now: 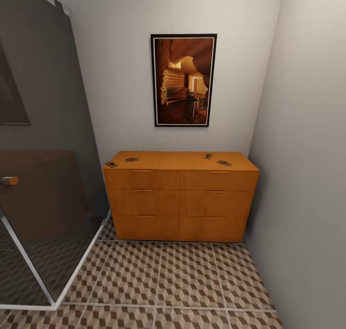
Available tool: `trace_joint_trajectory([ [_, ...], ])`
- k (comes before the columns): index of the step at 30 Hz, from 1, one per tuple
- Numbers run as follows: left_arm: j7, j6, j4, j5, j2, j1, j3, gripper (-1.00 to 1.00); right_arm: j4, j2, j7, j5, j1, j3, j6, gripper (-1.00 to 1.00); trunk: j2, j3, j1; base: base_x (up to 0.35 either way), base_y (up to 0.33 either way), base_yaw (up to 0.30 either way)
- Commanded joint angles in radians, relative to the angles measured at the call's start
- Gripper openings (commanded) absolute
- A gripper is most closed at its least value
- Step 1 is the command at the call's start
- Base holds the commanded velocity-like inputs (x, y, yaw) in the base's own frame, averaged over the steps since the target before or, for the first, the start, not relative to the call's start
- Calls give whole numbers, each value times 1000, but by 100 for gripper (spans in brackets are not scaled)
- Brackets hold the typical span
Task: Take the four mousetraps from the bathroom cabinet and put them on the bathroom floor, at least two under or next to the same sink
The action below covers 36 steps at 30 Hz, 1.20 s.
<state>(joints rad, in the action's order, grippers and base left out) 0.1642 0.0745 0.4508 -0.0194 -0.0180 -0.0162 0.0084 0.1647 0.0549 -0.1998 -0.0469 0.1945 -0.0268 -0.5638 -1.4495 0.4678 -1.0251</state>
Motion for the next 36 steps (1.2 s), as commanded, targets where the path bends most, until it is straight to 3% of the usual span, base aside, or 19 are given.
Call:
trace_joint_trajectory([
  [1, 2, 4, -1, -2, 0, -1, 1, 100, -1, 0, -4, -5, 1, -2, -2, 100, -1, 1, 0, 0, 0, 79],
  [36, 1, 4, -18, -2, 0, -1, 1, 100, -3, 2, -4, -5, 1, -1, -2, 100, -1, 1, 0, 0, 0, 6],
])
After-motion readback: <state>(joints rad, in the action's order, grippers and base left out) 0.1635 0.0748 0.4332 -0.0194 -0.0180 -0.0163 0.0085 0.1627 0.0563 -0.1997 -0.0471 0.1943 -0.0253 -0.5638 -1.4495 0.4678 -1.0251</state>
